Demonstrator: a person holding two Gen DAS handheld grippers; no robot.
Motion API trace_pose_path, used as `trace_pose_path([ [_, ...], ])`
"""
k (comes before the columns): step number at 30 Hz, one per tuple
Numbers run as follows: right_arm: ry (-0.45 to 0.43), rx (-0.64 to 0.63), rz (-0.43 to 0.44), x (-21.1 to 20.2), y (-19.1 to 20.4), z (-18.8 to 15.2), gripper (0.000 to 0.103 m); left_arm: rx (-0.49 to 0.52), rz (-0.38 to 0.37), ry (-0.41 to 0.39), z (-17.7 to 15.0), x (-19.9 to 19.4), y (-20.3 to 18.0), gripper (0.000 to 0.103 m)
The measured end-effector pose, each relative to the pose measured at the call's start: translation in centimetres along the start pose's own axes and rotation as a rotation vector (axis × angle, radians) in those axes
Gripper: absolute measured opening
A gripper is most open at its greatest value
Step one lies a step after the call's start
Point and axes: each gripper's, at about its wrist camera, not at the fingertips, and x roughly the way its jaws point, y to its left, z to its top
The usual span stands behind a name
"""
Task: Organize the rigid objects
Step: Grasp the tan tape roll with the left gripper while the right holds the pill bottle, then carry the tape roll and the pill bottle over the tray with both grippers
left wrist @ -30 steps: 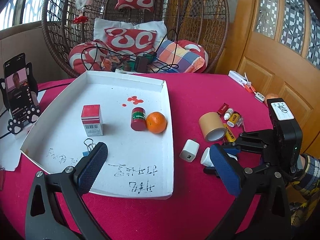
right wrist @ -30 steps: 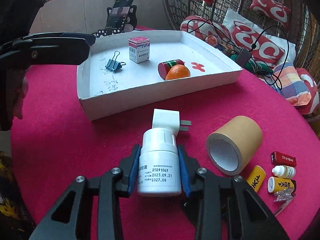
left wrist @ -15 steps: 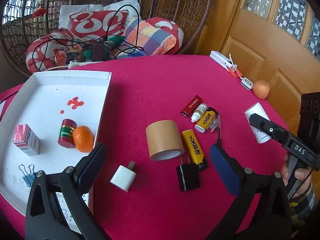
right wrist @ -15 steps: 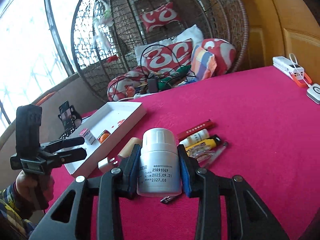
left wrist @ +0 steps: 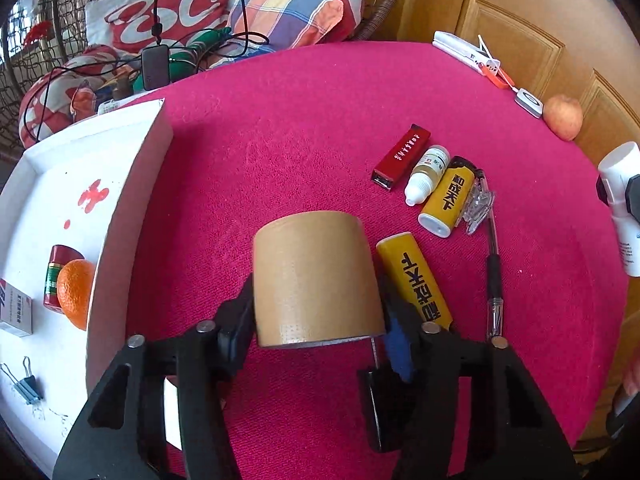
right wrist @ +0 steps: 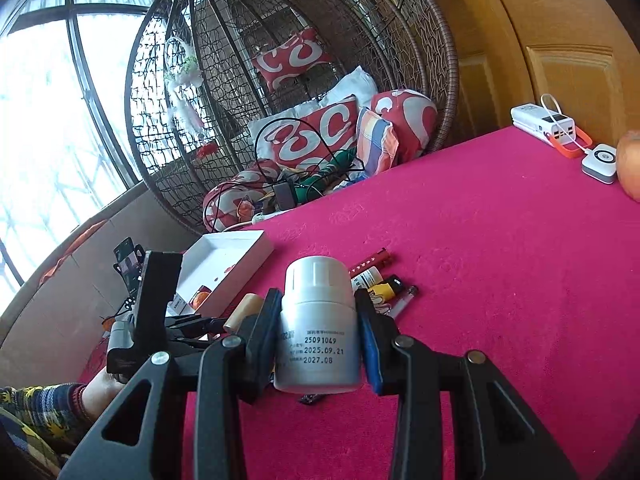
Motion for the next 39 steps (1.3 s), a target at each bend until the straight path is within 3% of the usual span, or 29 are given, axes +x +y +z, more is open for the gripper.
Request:
trace_pose_path([
  [7, -0.015, -0.021, 0.005, -0.1, 0.9, 0.3, 0.036, -0.047, -0.069, -0.073, -0.6, -2.7, 0.8, 0.052],
  [17, -0.040, -0.012, 0.037, -0.4, 1.9, 1.2, 0.036, -0.048, -0.094, -0.232, -0.8, -8.8, 1.3, 0.052],
  [27, -0.030, -0.032, 0.051, 0.1, 3.4, 1.2, 0.036, -0.135, -0.095, -0.299, -1.4, -11.3, 4.3, 0.052],
  [39, 0.001, -0.027, 0.061, 1.1, 4.1, 1.2, 0.036, -0.228, -0.062, -0.322, -2.4, -11.9, 7.9, 0.052],
])
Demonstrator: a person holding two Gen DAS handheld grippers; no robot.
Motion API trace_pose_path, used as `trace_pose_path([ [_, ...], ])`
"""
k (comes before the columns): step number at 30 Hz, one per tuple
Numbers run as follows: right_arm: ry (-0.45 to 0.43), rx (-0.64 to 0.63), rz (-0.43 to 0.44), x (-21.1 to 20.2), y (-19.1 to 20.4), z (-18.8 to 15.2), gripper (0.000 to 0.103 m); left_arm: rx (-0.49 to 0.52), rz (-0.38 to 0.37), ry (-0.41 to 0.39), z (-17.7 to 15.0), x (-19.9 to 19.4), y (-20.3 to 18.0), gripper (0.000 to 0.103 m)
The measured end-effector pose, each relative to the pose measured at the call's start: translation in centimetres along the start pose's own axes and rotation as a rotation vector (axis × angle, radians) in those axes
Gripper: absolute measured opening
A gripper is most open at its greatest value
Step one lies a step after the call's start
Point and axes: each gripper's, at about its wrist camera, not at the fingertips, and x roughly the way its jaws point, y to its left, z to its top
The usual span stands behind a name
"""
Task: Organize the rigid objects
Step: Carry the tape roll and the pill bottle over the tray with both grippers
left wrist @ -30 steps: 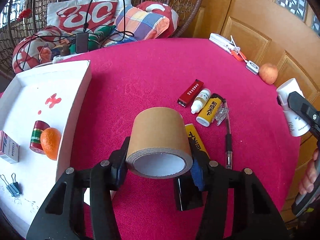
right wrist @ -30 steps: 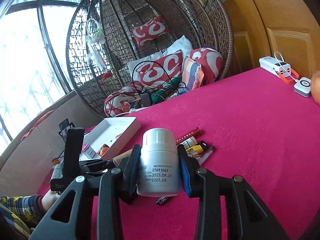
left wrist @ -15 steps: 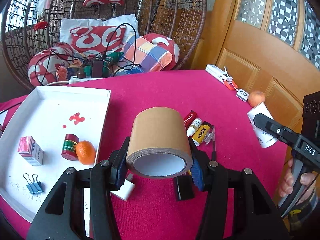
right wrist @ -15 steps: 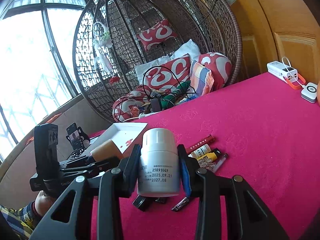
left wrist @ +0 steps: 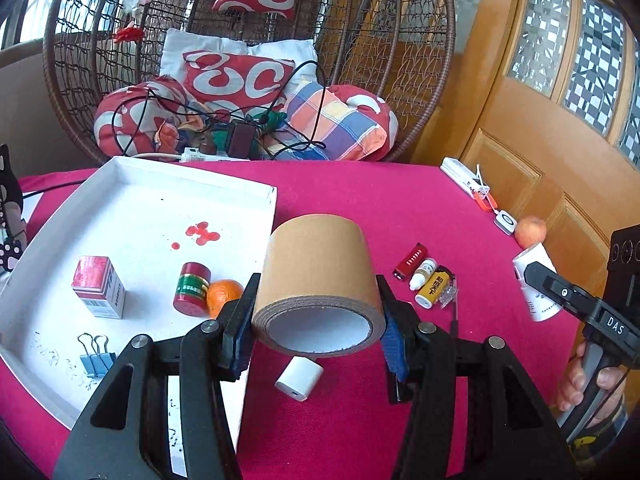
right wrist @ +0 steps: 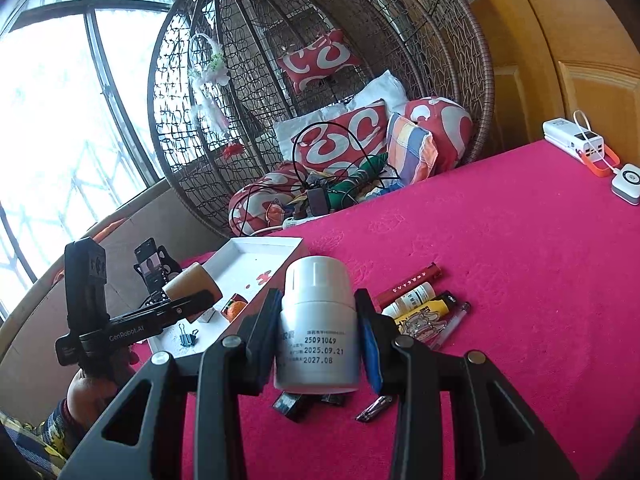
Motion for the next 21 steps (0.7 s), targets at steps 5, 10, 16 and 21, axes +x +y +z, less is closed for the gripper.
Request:
trace_pose_path([
  [5, 0.012, -0.012, 0.007, 0.6, 0.6, 0.1, 0.036, -0.026, 0.011, -0.002, -0.2, -0.2, 1.3, 0.052],
  [10, 0.022, -0.026, 0.021, 1.1, 1.4, 0.3, 0.036, -0.035, 0.037, -0.016, -0.5, -0.8, 2.1, 0.052],
  [16, 0.039, -0.044, 0.047, 2.0, 2.5, 0.9, 0.036, -0.062, 0.059, -0.019, -0.9, -1.2, 3.5, 0.052],
  [21, 0.062, -0.078, 0.085, 3.4, 4.0, 1.8, 0.036, -0.098, 0.087, -0.021, -1.5, -1.7, 5.2, 0.052],
])
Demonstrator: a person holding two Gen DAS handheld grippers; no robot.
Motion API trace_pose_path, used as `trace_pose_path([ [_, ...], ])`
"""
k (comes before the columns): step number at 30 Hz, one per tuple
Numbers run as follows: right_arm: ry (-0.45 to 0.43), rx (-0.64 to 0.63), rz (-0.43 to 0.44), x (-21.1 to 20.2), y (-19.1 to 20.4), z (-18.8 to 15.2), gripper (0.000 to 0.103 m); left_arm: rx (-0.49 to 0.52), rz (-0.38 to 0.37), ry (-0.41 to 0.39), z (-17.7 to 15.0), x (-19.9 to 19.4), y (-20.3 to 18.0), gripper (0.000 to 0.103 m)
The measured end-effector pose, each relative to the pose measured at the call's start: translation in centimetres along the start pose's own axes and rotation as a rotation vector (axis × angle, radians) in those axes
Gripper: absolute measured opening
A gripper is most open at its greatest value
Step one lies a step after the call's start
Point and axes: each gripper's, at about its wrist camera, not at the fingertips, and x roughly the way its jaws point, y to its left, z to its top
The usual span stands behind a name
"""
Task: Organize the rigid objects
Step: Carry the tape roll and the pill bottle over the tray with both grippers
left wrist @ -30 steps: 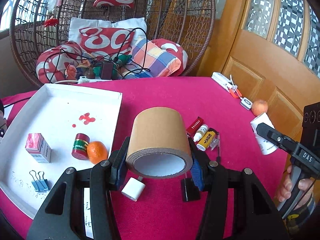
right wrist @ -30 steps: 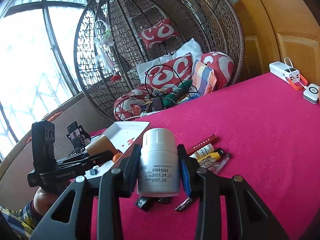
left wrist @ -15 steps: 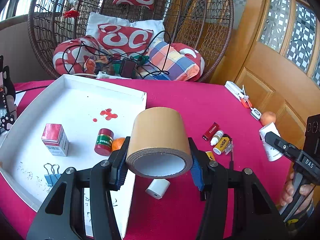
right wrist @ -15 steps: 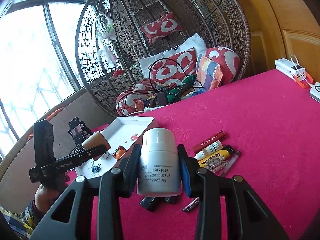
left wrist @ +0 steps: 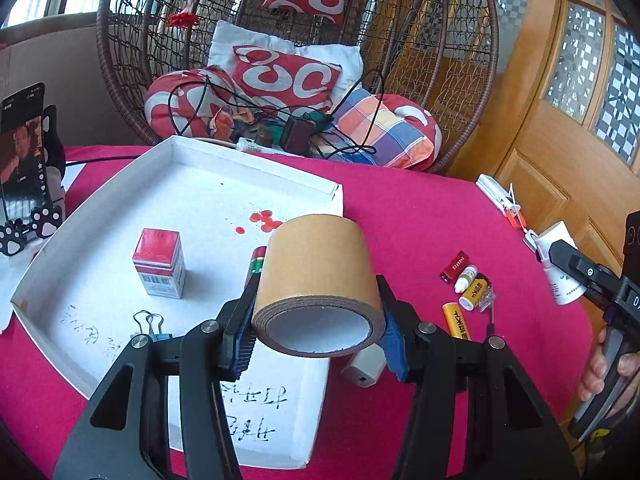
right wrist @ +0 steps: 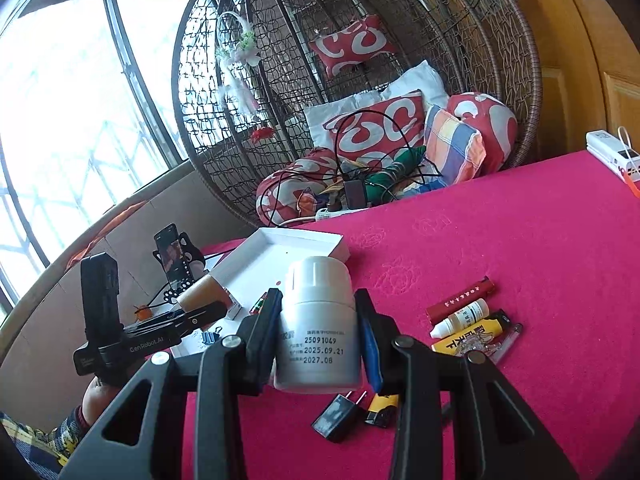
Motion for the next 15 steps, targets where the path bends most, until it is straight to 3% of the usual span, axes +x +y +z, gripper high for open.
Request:
trace_pose_path([
  [15, 0.065, -0.077, 0.104, 4.9, 4.1, 2.7, 0.036, -0.096, 0.115, -0.059, -0.3, -2.2, 5.2, 0.052],
])
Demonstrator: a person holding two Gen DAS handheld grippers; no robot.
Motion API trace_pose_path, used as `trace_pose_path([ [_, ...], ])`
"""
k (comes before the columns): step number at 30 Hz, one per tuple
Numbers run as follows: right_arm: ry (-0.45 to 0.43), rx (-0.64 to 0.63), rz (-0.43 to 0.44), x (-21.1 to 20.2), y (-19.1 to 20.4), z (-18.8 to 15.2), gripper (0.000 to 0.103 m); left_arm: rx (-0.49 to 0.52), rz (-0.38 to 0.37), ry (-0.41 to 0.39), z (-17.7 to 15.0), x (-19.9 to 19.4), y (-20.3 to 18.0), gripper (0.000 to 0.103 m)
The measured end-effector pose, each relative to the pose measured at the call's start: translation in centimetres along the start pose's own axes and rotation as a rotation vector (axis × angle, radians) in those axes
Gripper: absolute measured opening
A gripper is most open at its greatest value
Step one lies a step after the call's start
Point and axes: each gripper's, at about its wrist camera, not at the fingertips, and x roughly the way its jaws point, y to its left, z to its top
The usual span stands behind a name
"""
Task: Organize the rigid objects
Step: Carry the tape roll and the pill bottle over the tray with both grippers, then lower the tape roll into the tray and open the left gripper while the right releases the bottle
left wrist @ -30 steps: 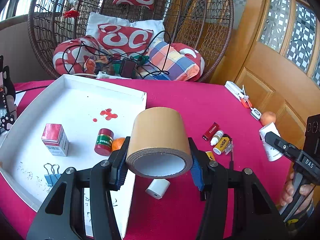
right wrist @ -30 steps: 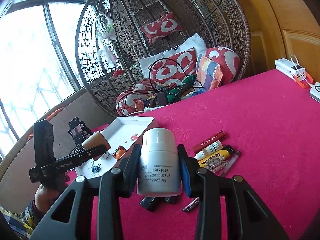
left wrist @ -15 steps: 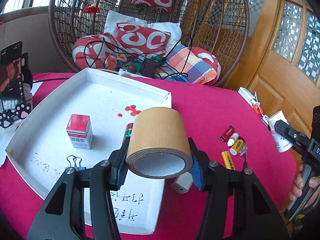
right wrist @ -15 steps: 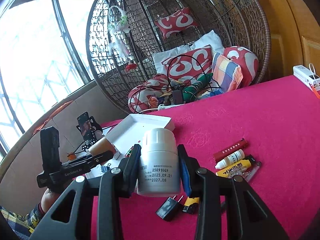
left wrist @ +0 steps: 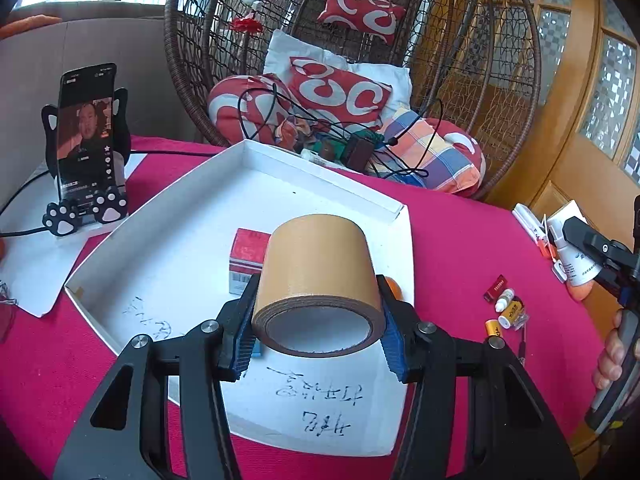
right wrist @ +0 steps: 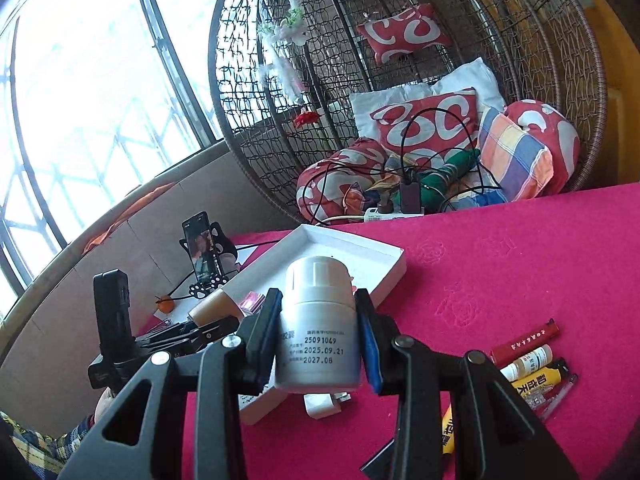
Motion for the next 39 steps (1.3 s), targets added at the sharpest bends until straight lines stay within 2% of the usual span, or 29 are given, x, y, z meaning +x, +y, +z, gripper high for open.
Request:
trace_pose_path([
  [7, 0.066, 0.008, 0.023, 4.0, 0.8, 1.1, 0.036, -0.083, 0.113, -0.044, 0.7, -1.1, 4.5, 0.052],
  [13, 0.161, 0.001, 0.026, 8.6, 1.9, 0.3, 0.036, -0.128, 0.186, -0.011, 0.2, -0.4, 7.3, 0.052],
  [20, 0.237, 0.006, 0.035, 13.5, 3.6, -1.0, 0.036, -0.103, 0.193, 0.040, -0.4, 1.4, 7.0, 0.052],
  [25, 0.265, -0.002, -0.004, 16.4, 4.0, -1.8, 0.036, -0.081, 0.209, 0.061, -0.1, 2.6, 6.7, 0.052],
  [32, 0.283, 0.032, -0.028, 17.4, 3.4, -2.7, 0.036, -0.095, 0.237, 0.023, 0.1, 1.9, 7.0, 0.053],
  [35, 0.254, 0.030, -0.027, 16.9, 3.5, -2.6, 0.037, -0.111, 0.235, 0.000, 0.1, 1.2, 7.0, 0.062],
  [36, 0.237, 0.032, -0.029, 16.6, 3.5, -2.5, 0.038, -0.117, 0.232, -0.010, 0.1, 0.9, 6.9, 0.079],
  [37, 0.220, 0.036, -0.031, 16.2, 3.6, -2.3, 0.051, -0.121, 0.225, -0.022, 0.0, 0.6, 6.8, 0.088],
  [38, 0.200, 0.041, -0.028, 15.7, 3.5, -2.2, 0.076, -0.123, 0.218, -0.037, 0.0, 0.3, 6.7, 0.089],
  [39, 0.177, 0.044, -0.026, 15.1, 3.4, -2.1, 0.088, -0.123, 0.209, -0.053, -0.1, -0.1, 6.5, 0.089],
])
